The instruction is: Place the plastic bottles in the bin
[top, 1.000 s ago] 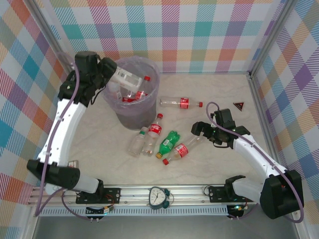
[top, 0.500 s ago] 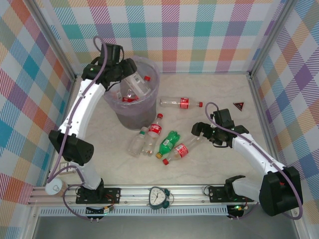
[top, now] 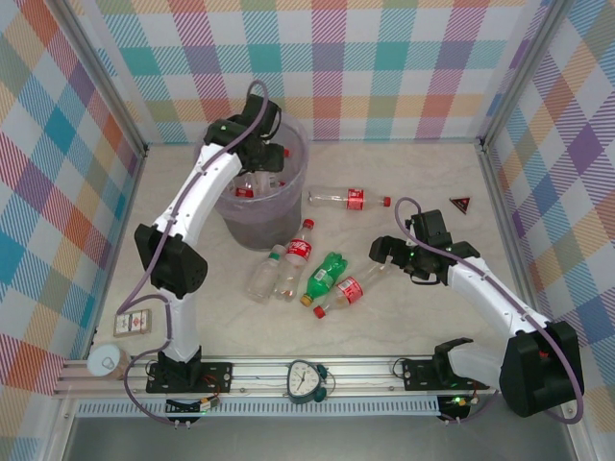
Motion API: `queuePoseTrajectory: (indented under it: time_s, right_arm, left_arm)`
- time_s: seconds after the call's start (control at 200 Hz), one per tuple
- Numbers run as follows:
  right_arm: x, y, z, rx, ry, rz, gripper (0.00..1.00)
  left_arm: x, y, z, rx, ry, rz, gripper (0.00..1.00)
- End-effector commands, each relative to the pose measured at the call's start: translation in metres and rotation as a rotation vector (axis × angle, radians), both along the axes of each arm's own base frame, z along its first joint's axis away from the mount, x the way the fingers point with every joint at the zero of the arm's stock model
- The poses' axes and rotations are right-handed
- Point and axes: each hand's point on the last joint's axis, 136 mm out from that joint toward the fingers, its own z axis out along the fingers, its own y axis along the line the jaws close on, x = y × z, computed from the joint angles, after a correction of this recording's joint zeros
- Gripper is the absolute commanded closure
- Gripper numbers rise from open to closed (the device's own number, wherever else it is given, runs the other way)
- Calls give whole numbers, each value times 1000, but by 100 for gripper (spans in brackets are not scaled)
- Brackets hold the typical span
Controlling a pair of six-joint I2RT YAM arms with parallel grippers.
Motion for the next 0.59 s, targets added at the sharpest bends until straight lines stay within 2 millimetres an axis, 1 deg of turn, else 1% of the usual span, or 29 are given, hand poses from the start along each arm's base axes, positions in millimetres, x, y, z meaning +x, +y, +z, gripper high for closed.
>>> queuePoseTrajectory:
  time_s: [0.0,0.14,0.295,0.34,0.37,0.45,0.53,0.59]
  right_arm:
    - [-2,-2,-1,-13,-3,7,0]
    - [-3,-3,-1,-15,-7,10,0]
    - [-2,-3,0,-15,-11,11,1]
    - [-2,-2,0,-14,-13,13,0]
    - [-2,-2,0,-15,-12,14,0]
    - [-2,-2,0,-16,-12,16,0]
    - [-2,-2,1,-16,-12,21,0]
    - [-3,-2,0,-17,-11,22,0]
  left_arm:
    - [-13,-5,-8,127,54,-115,59]
    - [-20,-12,-30,128,141,-174,60]
    - [-28,-17,-52,119,224,-199,60]
    - [-28,-19,-56,106,239,-199,58]
    - [-29,-21,-58,98,244,-204,53]
    - [-28,-24,-54,76,233,-205,40]
    - [-27,-23,-41,69,206,-194,33]
    - [-27,-21,-28,68,179,-189,27]
